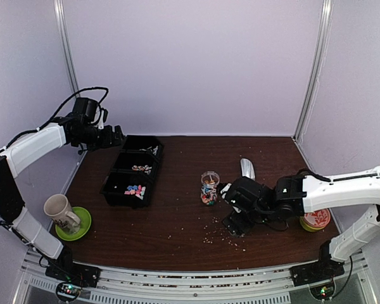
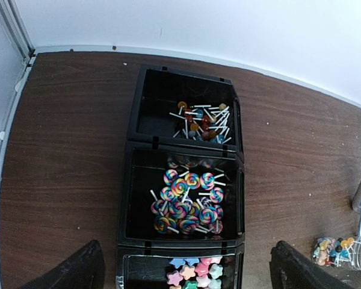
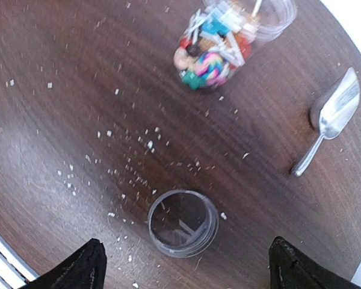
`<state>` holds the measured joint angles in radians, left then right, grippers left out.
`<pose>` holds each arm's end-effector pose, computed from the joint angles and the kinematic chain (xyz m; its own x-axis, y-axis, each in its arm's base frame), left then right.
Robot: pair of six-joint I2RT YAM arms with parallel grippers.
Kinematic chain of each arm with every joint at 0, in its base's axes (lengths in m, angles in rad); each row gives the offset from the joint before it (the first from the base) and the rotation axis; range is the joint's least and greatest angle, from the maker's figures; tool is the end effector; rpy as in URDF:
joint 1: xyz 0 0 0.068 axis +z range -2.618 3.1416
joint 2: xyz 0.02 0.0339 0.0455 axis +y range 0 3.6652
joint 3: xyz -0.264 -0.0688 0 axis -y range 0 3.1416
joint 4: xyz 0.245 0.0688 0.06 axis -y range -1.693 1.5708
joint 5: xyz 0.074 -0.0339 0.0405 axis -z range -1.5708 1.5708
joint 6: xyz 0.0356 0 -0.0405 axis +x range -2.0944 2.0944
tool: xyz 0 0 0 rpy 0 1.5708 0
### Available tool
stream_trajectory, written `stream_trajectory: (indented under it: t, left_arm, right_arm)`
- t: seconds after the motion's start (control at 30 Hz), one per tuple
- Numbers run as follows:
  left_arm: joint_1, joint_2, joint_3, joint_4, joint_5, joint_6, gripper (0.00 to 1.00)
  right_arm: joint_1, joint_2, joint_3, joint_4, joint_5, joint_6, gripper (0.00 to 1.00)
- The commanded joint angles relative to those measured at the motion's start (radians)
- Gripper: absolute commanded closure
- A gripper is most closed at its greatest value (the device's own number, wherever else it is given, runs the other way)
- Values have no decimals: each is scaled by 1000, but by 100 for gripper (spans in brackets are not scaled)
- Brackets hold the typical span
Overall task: Pack the candies
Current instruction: Pick up the box lid from the center of the board.
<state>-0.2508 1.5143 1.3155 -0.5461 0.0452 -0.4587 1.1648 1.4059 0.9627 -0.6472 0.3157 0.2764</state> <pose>0.3267 -0.0854 0.3132 -0.7128 -0.2740 -0.6456 -0.0396 0.9348 -0.3530 0.1182 0.2470 0.2274 -0.5598 -0.6454 -0.5197 -0.6901 0.7103 -0.1388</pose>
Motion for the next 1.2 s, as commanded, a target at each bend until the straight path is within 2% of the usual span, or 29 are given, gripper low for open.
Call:
stream_trajectory:
  t: [0.0, 0.63, 0.77, 0.93, 1.07, 1.17]
  left_arm:
    - [-6, -23, -6, 43, -4, 6, 2]
    - [-6, -20, -7, 44, -1, 8, 2]
    - [-7, -19, -6, 43, 1, 6, 2]
    - [-7, -19, -5, 43, 2, 6, 2]
    - [-7, -19, -5, 43, 3, 7, 2]
    - [-7, -17, -5, 43, 4, 6, 2]
  right_arm:
    - [36, 63, 33, -61, 20, 35, 7]
    - [34, 237, 52, -93, -30, 92, 24]
    - [20, 249, 53, -87, -41, 100, 38]
    - [8, 258, 45, -63, -64, 96, 49]
    - [-2, 261, 32, -31, -95, 86, 54]
    - [-9, 267, 31, -16, -110, 80, 62]
